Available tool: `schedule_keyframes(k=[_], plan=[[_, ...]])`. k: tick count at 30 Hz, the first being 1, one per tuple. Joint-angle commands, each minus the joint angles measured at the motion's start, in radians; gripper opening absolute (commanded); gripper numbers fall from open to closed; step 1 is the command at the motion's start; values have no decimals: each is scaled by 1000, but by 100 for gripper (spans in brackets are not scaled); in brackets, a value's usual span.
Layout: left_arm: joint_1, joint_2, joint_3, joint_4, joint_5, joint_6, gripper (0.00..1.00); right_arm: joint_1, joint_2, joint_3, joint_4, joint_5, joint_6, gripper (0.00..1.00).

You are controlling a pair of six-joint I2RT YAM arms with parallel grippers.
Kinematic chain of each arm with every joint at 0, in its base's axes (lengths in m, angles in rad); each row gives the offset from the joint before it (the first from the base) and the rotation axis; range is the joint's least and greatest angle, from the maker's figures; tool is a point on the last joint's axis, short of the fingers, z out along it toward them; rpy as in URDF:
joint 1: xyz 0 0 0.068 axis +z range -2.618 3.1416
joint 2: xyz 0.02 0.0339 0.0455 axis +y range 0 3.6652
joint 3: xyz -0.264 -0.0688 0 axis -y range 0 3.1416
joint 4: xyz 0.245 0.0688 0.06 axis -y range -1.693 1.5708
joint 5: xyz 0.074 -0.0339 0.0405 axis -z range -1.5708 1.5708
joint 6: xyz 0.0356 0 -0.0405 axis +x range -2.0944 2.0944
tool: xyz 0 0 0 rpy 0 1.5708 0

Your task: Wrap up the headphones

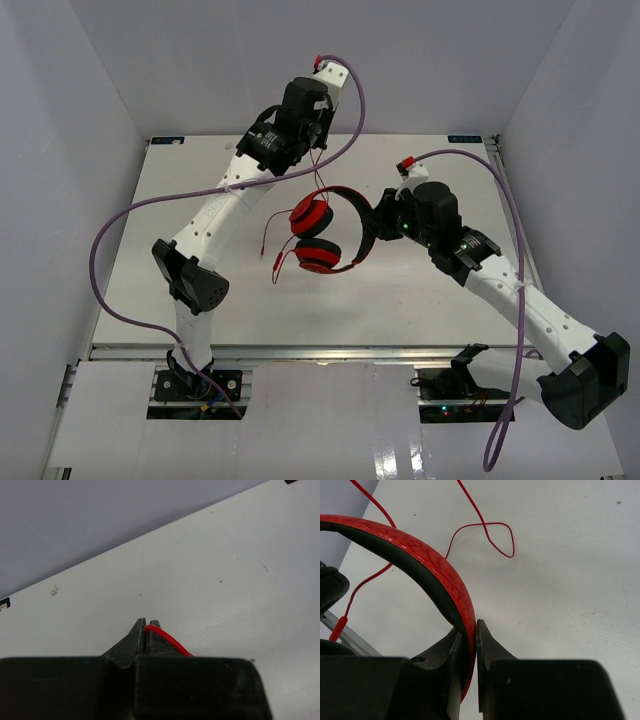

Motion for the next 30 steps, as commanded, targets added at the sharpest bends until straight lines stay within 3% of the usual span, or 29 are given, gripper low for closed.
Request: schedule_keyframes(k=[1, 9, 16, 22, 30], plan=[[4, -4, 71, 80, -95, 18, 0, 29, 51, 135, 107, -12, 133, 8], [-37, -29, 38, 109, -107, 85, 0, 75, 127, 99, 101, 17, 122, 8], [-115, 15, 31, 117, -118, 121, 0, 166, 173, 139, 95, 249, -17, 8], [-125, 45, 37, 118, -85, 82, 0, 239, 191, 147, 109, 376, -123, 8], [-126, 93, 78, 120, -52, 13, 0, 293, 128, 39, 224, 445, -191, 8]])
